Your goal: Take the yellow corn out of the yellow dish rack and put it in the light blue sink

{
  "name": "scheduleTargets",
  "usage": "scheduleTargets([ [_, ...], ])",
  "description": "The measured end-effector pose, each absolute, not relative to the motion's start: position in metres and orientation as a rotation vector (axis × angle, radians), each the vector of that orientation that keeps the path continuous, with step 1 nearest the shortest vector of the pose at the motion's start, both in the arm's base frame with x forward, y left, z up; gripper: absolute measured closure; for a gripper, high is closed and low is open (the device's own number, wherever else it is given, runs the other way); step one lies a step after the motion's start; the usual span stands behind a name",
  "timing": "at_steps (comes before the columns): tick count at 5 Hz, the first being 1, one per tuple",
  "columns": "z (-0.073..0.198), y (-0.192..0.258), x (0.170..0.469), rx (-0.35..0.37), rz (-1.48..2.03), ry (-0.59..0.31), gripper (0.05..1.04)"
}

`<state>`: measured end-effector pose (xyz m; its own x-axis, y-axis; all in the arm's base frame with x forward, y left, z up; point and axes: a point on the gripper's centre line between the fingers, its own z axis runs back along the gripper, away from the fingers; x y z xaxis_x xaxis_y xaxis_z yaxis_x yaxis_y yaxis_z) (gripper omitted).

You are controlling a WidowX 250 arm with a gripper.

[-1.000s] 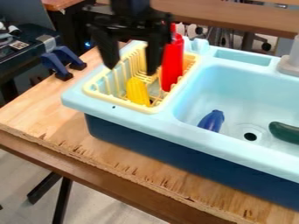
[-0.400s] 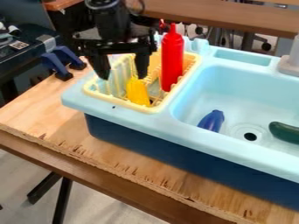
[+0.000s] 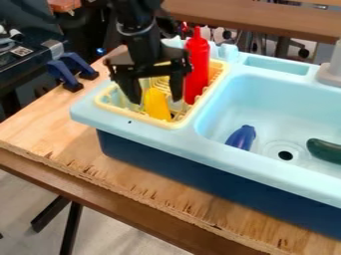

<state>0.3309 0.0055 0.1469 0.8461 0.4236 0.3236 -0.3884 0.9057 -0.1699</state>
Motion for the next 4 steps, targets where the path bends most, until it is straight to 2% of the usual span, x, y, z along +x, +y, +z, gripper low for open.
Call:
scheduleTargets([
  [1, 0.139, 0.008, 0.342, -0.069, 0.460, -0.313, 0.078],
  [3, 0.118, 0.017, 0.356, -0.058, 0.474, -0.238, 0.078],
  [4, 0.105, 0.015, 0.358, -0.047, 0.481, -0.196, 0.130],
])
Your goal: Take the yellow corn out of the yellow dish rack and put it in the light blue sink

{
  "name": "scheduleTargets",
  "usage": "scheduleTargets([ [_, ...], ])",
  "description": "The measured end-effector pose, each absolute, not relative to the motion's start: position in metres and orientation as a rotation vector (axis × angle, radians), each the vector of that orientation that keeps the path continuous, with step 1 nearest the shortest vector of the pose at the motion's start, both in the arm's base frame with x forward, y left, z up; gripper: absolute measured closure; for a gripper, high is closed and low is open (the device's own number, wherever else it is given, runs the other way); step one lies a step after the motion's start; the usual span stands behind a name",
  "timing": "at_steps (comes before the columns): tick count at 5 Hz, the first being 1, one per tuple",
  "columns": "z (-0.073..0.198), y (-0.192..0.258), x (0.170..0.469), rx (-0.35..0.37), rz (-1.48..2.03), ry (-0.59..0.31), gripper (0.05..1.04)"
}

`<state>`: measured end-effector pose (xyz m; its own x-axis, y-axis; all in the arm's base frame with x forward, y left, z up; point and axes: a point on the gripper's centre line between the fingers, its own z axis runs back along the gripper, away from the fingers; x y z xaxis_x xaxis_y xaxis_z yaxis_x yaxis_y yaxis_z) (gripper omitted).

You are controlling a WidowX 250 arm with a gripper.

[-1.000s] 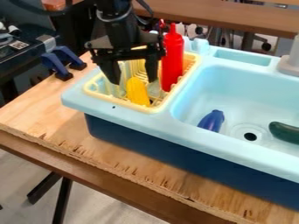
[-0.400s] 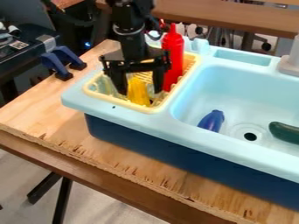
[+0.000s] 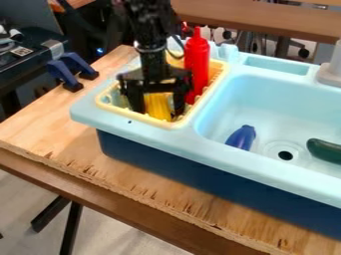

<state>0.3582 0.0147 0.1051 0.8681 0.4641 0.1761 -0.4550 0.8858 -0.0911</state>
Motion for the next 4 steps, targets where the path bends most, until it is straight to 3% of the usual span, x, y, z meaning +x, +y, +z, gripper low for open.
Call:
scheduleTargets([
  [1, 0.102, 0.014, 0.360, -0.050, 0.484, -0.205, 0.375],
  [3, 0.107, 0.005, 0.354, -0.068, 0.423, -0.206, 0.391],
  [4, 0.139, 0.000, 0.347, -0.079, 0.380, -0.301, 0.391],
])
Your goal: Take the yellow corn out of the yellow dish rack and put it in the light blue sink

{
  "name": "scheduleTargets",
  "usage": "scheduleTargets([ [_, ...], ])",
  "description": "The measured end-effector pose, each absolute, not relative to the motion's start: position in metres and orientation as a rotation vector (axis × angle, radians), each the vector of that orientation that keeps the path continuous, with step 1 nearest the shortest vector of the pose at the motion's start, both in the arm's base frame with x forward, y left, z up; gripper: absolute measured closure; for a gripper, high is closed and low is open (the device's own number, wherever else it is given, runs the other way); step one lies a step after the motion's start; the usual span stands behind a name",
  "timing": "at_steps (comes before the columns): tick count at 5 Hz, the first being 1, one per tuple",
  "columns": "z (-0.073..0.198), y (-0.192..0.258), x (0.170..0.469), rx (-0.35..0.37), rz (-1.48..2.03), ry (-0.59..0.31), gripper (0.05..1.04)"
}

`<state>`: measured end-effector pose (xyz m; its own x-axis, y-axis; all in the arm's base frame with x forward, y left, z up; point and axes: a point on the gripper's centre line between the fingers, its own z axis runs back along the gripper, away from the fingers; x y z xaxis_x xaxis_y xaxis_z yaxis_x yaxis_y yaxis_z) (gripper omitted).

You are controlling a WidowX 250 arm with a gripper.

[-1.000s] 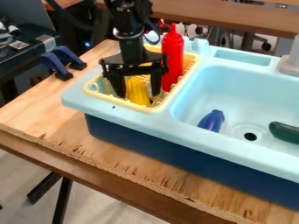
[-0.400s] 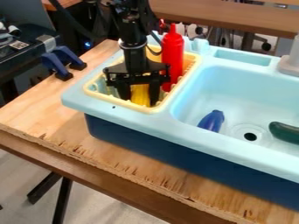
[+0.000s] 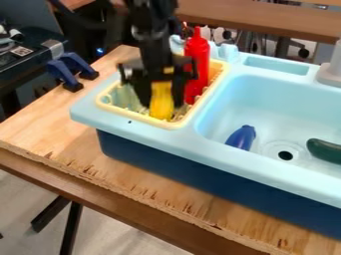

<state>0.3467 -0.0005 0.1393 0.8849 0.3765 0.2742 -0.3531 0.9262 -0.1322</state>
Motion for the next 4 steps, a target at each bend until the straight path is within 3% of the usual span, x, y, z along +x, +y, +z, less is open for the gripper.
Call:
scheduleTargets([
  [2, 0.165, -0.019, 0.340, -0.057, 0.315, -0.365, 0.391],
  [4, 0.189, -0.052, 0.343, -0.118, 0.200, -0.365, 0.391],
])
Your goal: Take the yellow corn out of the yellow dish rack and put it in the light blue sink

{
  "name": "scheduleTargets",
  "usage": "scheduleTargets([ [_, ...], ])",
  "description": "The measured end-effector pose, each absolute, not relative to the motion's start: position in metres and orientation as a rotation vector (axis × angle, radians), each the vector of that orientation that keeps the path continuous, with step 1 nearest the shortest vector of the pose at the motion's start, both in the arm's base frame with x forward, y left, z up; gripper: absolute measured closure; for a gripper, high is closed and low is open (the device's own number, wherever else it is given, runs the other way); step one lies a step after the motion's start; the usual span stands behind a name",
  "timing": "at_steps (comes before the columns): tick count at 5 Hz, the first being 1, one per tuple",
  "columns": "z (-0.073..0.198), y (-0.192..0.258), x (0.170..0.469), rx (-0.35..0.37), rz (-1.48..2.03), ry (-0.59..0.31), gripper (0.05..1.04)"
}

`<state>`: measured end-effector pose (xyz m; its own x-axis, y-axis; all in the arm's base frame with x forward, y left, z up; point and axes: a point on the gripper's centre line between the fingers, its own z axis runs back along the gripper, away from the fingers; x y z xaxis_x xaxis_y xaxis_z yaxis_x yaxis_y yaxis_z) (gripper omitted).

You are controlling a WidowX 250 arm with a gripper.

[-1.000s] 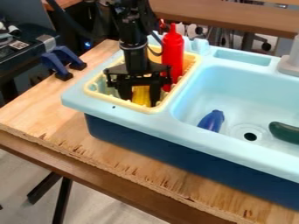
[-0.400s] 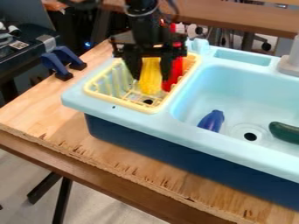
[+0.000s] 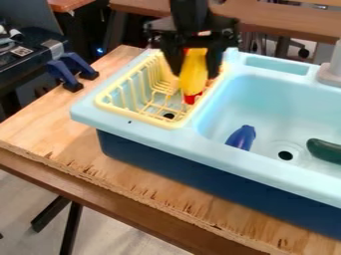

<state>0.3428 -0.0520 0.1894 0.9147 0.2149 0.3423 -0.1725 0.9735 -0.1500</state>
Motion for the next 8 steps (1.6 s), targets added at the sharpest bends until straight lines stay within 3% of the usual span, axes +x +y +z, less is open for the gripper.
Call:
scheduleTargets([
  [2, 0.159, -0.102, 0.346, -0.192, 0.070, -0.236, 0.391],
  [5, 0.116, -0.137, 0.375, -0.236, -0.005, -0.209, 0.391],
  [7, 0.123, -0.164, 0.392, -0.128, 0.007, -0.189, 0.391],
  [8, 0.112, -0.166, 0.390, -0.088, 0.035, -0.119, 0.343],
])
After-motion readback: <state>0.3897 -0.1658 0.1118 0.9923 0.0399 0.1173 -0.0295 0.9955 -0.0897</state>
